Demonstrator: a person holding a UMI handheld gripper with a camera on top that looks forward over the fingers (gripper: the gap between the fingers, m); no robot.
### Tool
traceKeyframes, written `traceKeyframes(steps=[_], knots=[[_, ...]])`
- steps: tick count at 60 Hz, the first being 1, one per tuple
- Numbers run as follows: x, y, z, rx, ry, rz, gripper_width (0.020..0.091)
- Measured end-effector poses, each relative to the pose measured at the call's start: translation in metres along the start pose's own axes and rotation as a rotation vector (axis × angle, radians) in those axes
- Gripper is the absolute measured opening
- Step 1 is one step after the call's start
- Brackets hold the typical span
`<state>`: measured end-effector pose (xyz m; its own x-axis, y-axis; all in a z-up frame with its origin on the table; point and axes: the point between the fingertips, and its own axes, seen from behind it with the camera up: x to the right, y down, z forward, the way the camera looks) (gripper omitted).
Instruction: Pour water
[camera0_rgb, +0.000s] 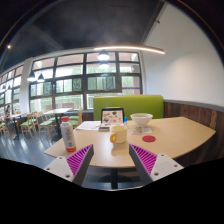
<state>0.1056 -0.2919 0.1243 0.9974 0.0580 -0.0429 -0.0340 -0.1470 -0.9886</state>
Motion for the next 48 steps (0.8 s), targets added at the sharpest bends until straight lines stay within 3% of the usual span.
traceKeyframes(steps=[21, 32, 42, 48], knots=[[-0.086, 0.033, 0.035, -0.085, -0.138, -0.007, 0.0818], [-0.155, 0.044, 0.116, -0.082, -0.177, -0.031, 0.082], [-0.209, 0.053, 0.162, -0.128, -0.207, -0.024, 0.0813], [-0.228, 0.044, 0.188, -0.124, -0.178, -0.066, 0.0826]])
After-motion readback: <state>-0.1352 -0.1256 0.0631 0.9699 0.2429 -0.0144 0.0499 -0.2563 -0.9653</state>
